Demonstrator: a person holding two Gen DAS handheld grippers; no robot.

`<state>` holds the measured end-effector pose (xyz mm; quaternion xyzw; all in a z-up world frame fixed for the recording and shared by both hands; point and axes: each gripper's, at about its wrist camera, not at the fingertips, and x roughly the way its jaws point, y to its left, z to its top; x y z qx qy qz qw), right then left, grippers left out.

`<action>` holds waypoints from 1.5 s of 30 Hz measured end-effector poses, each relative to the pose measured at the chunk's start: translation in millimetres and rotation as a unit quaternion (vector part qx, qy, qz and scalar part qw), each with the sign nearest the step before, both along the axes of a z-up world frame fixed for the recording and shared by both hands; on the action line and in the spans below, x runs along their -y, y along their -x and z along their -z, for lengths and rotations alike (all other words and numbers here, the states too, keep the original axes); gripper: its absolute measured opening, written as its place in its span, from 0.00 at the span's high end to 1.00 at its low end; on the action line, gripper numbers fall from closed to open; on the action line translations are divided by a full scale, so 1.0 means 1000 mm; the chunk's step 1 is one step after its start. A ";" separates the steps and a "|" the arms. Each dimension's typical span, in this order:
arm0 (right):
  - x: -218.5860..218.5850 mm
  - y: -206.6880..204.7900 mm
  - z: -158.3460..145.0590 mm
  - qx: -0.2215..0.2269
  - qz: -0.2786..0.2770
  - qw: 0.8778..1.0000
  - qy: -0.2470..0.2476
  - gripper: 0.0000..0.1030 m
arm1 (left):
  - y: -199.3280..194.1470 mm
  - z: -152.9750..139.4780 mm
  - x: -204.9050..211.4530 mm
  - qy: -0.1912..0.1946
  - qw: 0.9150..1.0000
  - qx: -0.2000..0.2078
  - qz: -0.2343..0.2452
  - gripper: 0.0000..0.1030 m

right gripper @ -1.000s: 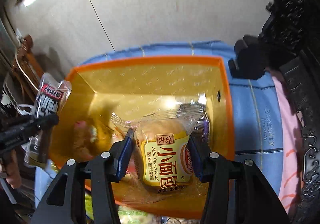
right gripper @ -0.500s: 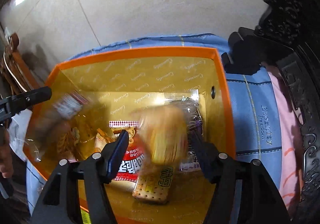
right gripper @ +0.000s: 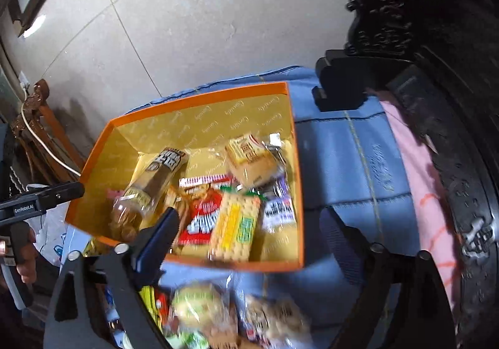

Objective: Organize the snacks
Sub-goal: 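Grasp the round brown bread loaf with left tool while right tool grasps red-label rice cake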

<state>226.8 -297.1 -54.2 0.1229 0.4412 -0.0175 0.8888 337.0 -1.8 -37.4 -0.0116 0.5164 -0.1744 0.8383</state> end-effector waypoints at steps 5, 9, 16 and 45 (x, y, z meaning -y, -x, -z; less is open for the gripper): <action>-0.002 0.039 -0.002 -0.012 -0.002 1.000 0.003 0.04 | 0.044 0.000 -0.031 -0.011 1.000 -0.001 -0.019 0.13; -0.007 0.070 0.004 -0.029 0.001 1.000 0.008 0.04 | 0.075 0.020 -0.053 -0.028 0.999 -0.025 -0.039 0.11; -0.012 0.110 0.021 -0.058 0.016 0.998 -0.005 0.04 | 0.107 0.078 -0.086 -0.066 0.987 -0.103 -0.107 0.11; -0.032 0.173 0.119 -0.197 0.086 0.976 -0.025 0.04 | 0.148 0.119 -0.064 -0.108 0.989 -0.080 0.055 0.26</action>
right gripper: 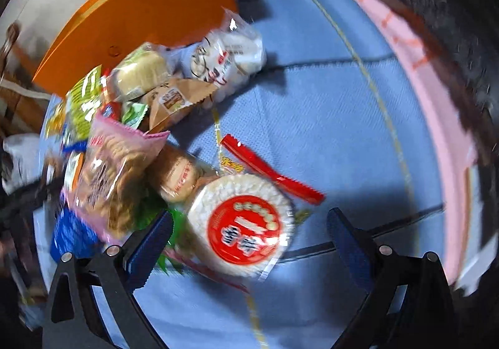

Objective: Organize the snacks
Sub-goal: 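Grasp the round brown bread loaf with left tool while right tool grasps red-label rice cake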

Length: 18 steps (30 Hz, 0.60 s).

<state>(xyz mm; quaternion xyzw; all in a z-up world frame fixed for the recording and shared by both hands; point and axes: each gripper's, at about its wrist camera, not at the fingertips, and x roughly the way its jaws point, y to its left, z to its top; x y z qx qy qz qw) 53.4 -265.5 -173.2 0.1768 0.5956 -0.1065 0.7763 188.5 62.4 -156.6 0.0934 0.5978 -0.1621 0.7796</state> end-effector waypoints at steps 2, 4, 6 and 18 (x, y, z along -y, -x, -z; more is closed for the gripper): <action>-0.002 -0.003 0.007 -0.006 0.019 1.000 0.010 0.04 | 0.002 0.001 0.003 0.002 1.000 -0.006 -0.009 0.26; -0.001 -0.005 0.009 -0.004 0.031 0.999 0.007 0.11 | 0.001 0.001 0.000 0.007 1.000 -0.011 -0.019 0.26; -0.003 -0.004 0.009 -0.011 0.018 1.000 0.013 0.27 | 0.001 0.001 -0.004 0.013 1.000 -0.013 -0.024 0.26; -0.005 0.006 -0.065 0.084 -0.054 0.993 0.055 0.31 | 0.005 -0.044 -0.030 0.034 0.998 0.022 -0.046 0.26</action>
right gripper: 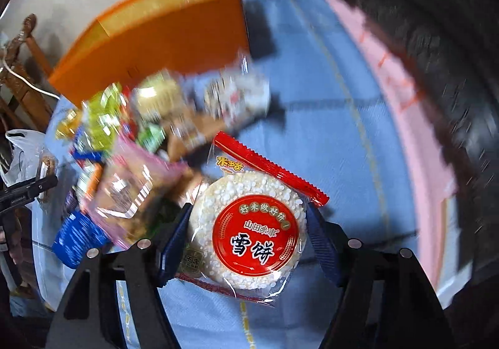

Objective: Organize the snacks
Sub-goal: 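Grasp the round brown bread loaf with left tool while right tool grasps red-label rice cake, then lower the bread loaf and rice cake into the orange box and release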

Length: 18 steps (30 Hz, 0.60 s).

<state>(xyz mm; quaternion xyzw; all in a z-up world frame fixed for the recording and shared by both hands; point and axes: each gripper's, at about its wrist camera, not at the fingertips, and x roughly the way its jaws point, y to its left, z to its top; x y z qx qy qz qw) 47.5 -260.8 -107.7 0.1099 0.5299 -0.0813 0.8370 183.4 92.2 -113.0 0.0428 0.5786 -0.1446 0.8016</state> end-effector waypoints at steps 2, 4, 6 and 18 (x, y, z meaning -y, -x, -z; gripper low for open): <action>-0.001 -0.009 -0.021 0.027 -0.012 1.000 0.005 0.31 | -0.001 -0.015 0.002 0.011 1.000 0.011 -0.001 0.26; -0.001 -0.017 -0.037 0.049 -0.023 0.999 0.006 0.31 | -0.004 -0.031 0.007 0.018 1.000 0.025 -0.003 0.26; -0.002 -0.037 -0.054 0.068 -0.043 0.997 0.014 0.31 | -0.007 -0.048 0.010 0.026 0.999 0.038 -0.006 0.26; 0.012 -0.141 -0.112 0.151 -0.084 0.985 0.003 0.30 | -0.081 -0.106 0.050 0.051 0.996 0.078 -0.016 0.26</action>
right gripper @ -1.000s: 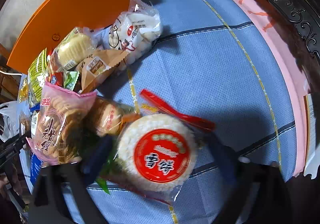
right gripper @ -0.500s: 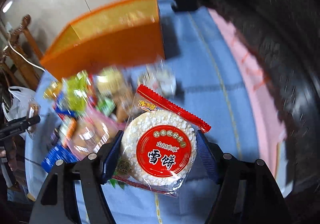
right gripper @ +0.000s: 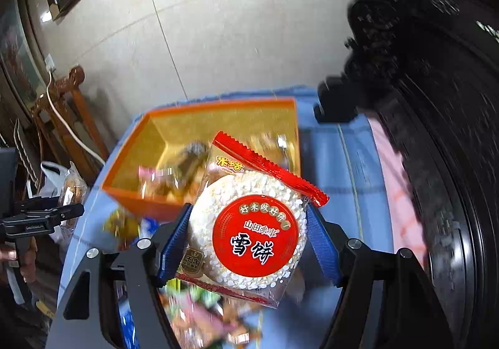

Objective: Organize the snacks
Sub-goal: 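Lower the bread loaf and rice cake into the orange box and release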

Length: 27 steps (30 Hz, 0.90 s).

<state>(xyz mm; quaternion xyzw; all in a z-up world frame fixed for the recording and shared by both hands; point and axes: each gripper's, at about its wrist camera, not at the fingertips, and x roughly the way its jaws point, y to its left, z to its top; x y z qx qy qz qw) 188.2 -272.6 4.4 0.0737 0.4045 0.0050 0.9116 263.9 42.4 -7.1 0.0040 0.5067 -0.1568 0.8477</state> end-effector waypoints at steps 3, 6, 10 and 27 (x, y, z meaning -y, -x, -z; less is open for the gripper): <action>-0.003 -0.031 0.005 0.003 -0.005 1.000 -0.009 0.30 | -0.031 -0.008 0.019 0.001 1.000 0.011 -0.002 0.26; -0.007 -0.064 0.018 -0.006 -0.012 1.000 -0.011 0.30 | -0.062 -0.001 0.046 -0.003 1.000 0.009 0.002 0.26; -0.012 -0.098 0.046 -0.034 -0.016 0.999 -0.006 0.30 | -0.096 0.025 0.071 -0.023 1.000 -0.012 0.006 0.26; -0.006 -0.116 0.085 -0.068 0.011 0.998 -0.014 0.12 | -0.123 0.050 0.082 -0.053 0.998 -0.023 -0.009 0.05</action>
